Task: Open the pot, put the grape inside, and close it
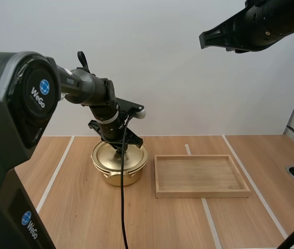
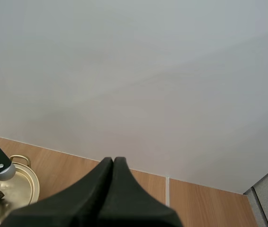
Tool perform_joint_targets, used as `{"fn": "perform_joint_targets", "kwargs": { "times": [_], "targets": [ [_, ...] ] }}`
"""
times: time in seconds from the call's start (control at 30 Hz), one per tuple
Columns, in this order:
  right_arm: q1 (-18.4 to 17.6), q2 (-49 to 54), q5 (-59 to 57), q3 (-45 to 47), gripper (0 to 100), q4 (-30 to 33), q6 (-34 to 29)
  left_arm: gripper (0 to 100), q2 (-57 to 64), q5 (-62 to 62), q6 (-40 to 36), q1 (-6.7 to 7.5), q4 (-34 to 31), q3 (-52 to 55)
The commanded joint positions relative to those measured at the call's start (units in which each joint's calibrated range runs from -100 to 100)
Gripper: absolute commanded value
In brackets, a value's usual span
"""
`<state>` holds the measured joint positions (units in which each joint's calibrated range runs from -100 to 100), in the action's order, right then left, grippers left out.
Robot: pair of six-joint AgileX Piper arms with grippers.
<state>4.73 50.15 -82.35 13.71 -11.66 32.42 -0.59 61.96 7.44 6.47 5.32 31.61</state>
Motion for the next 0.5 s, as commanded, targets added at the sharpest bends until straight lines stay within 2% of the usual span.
{"fn": "perform_joint_targets", "kwargs": {
  "times": [0.0,0.1,0.17,0.23,0.27,0.33,0.37,0.4,0.47],
  "targets": [
    [0.21,0.5,0.51,0.21,0,0.41,0.29,0,-0.16,-0.9,-0.21,0.0,-0.48,0.13],
    [0.21,0.5,0.51,0.21,0,0.41,0.29,1,-0.16,-0.28,-0.31,0.0,-0.48,0.13],
    [0.21,0.5,0.35,0.21,0,0.41,0.29,9,-0.16,0.07,-0.31,0.0,-0.48,0.13],
    [0.21,0.5,0.35,0.21,0,0.41,0.29,25,-0.16,0.24,-0.31,0.0,-0.48,0.13],
    [0.21,0.5,0.35,0.21,0,0.41,0.29,37,-0.16,0.24,-0.31,0.0,-0.85,-0.01],
    [0.21,0.5,0.35,0.21,0,0.41,0.29,68,-0.16,0.41,-0.31,0.0,-1.21,-0.32],
    [0.21,0.5,0.35,0.21,0,0.41,0.29,88,-0.16,0.41,-0.31,0.0,-1.24,-0.44],
    [0.21,0.5,0.35,0.21,0,0.41,0.29,100,-0.16,0.55,-0.31,0.0,-1.24,-0.78],
    [0.21,0.5,0.35,0.21,0,0.41,0.29,100,-0.16,0.72,-0.22,0.0,-1.34,-1.26]
  ]
}}
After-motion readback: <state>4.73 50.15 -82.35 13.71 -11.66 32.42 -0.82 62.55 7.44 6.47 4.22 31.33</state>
